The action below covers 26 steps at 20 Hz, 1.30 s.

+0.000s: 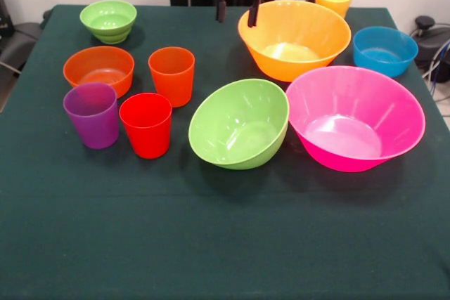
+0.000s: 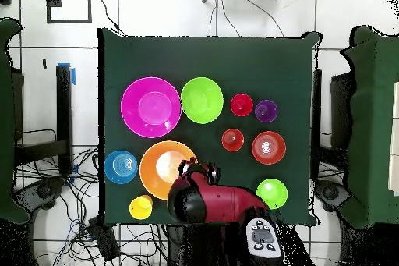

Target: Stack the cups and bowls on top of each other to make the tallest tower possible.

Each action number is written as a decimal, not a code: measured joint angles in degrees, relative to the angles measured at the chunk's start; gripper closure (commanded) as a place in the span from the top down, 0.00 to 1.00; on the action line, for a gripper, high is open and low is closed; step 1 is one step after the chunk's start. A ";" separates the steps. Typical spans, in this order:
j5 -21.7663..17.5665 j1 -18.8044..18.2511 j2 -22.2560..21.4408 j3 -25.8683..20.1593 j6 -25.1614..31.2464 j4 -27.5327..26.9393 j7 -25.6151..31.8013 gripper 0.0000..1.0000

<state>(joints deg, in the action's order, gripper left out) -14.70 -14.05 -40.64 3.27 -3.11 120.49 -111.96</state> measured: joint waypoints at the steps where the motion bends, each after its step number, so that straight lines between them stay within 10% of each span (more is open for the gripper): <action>1: -0.10 -0.05 0.24 -0.04 -0.17 -0.01 0.00 1.00; 26: -3.76 -3.37 11.03 -2.13 -8.58 -0.07 0.00 1.00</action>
<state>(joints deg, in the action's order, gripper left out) -18.46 -17.42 -29.62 1.15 -11.69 120.42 -111.96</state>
